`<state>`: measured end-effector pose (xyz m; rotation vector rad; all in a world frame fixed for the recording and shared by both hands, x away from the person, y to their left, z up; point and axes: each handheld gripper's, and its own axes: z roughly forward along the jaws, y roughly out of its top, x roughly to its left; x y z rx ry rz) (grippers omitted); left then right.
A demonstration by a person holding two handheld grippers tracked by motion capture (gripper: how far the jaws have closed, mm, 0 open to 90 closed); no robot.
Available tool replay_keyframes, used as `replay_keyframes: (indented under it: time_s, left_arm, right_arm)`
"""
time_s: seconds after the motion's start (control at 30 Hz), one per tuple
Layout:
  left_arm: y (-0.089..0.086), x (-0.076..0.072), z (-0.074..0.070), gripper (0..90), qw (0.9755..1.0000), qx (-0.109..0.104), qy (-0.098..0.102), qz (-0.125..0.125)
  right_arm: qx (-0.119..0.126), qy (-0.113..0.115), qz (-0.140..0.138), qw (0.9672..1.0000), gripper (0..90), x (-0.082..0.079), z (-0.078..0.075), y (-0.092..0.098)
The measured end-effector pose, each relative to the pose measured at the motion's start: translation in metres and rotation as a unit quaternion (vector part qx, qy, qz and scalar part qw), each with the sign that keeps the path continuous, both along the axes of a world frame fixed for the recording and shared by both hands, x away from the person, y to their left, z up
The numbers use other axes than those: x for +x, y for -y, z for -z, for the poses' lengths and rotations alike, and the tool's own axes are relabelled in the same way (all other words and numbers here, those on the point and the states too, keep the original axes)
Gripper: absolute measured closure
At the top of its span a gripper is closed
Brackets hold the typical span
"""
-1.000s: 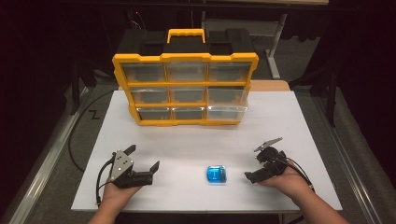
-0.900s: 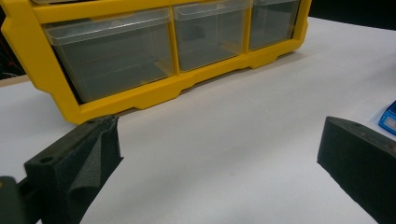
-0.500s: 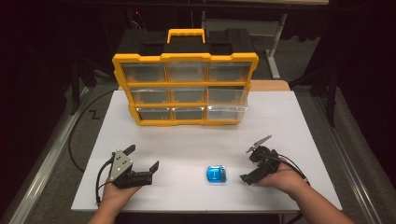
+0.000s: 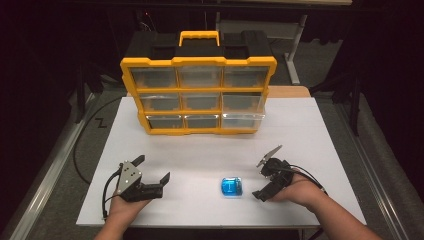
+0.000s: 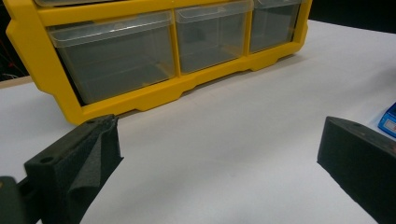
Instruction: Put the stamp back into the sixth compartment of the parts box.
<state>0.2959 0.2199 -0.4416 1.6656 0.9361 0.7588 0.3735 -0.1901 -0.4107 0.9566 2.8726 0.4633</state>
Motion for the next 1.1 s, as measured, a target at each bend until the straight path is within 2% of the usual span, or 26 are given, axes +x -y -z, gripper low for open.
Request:
replay_keyframes:
  time_s: [0.1,0.3,0.67,1.1]
  left_arm:
    - [0.000,0.000,0.000,0.3,1.0000,0.000,0.000,-0.001]
    - [0.000,0.000,0.000,0.3,1.0000,-0.001,0.001,-0.001]
    - [-0.001,-0.001,-0.001,0.3,1.0000,-0.003,0.003,0.000]
    - [-0.002,-0.002,-0.002,0.3,1.0000,-0.004,0.006,0.001]
  right_arm:
    - [0.000,0.001,-0.020,0.9998,0.9,0.000,-0.001,-0.006]
    - [-0.005,-0.001,-0.038,0.9993,0.9,0.000,-0.003,-0.014]
    - [-0.012,0.000,-0.086,0.9962,0.9,0.001,-0.003,-0.032]
    - [-0.026,0.007,-0.120,0.9924,0.9,0.002,-0.004,-0.057]
